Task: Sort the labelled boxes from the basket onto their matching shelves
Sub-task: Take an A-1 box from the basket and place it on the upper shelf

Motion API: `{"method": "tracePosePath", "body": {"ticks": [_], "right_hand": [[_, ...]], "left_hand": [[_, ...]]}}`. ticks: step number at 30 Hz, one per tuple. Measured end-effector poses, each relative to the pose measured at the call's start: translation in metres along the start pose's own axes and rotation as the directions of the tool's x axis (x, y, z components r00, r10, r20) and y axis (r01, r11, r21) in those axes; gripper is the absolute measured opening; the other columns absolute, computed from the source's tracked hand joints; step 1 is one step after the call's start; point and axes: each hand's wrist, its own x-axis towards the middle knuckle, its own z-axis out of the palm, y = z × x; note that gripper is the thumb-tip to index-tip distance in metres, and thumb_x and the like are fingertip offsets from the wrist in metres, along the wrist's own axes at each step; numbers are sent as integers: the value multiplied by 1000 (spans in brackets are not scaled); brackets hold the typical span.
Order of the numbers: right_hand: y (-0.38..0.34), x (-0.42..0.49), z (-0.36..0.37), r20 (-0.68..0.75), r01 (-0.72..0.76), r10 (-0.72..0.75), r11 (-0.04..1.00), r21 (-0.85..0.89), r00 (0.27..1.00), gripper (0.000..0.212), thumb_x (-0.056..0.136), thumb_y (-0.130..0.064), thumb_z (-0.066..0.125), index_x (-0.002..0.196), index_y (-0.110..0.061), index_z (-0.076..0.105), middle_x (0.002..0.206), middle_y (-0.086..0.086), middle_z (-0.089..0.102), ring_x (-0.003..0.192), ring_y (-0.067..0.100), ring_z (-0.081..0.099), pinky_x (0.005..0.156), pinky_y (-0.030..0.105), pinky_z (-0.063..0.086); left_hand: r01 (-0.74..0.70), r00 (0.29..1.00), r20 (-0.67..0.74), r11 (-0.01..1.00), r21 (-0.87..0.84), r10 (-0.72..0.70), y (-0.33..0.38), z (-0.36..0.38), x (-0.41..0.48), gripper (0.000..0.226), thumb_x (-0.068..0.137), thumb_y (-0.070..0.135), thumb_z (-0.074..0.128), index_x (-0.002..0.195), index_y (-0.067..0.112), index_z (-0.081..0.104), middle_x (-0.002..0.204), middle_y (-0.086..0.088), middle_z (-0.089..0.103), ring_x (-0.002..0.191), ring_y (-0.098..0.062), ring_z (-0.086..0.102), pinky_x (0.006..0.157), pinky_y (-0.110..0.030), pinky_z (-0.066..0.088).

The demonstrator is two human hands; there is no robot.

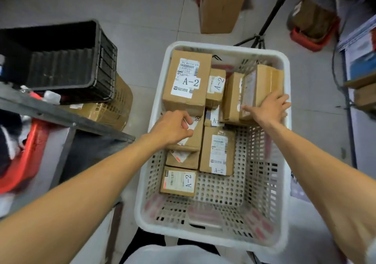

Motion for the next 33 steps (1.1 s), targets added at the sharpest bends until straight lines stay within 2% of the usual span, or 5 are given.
{"method": "tracePosePath", "body": {"ticks": [9, 14, 20, 26, 33], "right_hand": [[-20, 4, -11, 55, -218, 216, 975, 36, 975, 107, 66, -36, 86, 143, -3, 20, 146, 25, 23, 133, 41, 27, 105, 51, 34], [0, -23, -19, 249, -267, 178, 882, 387, 952, 109, 56, -33, 89, 141, -13, 24, 135, 13, 49, 119, 32, 53, 96, 49, 49], [7, -99, -59, 491, -328, -155, 569, 754, 857, 85, 66, 8, 76, 136, -20, 37, 114, 9, 64, 94, 30, 68, 61, 37, 58], [8, -170, -103, 345, -246, -371, 289, 925, 862, 88, 63, 18, 69, 137, -22, 41, 126, 16, 52, 110, 29, 60, 58, 25, 56], [15, -247, -135, 202, -131, -246, 277, 952, 948, 69, 69, -19, 76, 132, -21, 49, 125, 8, 61, 112, 23, 60, 86, 41, 54]], "left_hand": [[-6, 1000, -15, 1000, -30, 6, -6, -10, -5, 22, 80, 22, 69, 101, 25, 63, 83, 12, 63, 82, -11, 63, 84, -39, 55], [-18, 1000, -27, 983, -181, 13, 9, -29, -8, 25, 83, 19, 71, 107, 18, 63, 86, 7, 67, 84, -7, 64, 87, -33, 54], [35, 996, 87, 914, -405, 0, 31, -51, -21, 92, 69, 47, 81, 143, 21, 32, 128, -4, 54, 111, -18, 56, 91, -32, 49], [-54, 946, 255, 875, -481, 199, 53, -71, -65, 110, 60, 45, 84, 148, 35, 20, 131, -6, 60, 115, -21, 59, 101, -42, 45], [-156, 897, 208, 718, -678, 391, 62, -74, -113, 85, 74, 12, 79, 141, 36, 32, 99, 1, 74, 95, -24, 71, 79, -42, 58]]}}
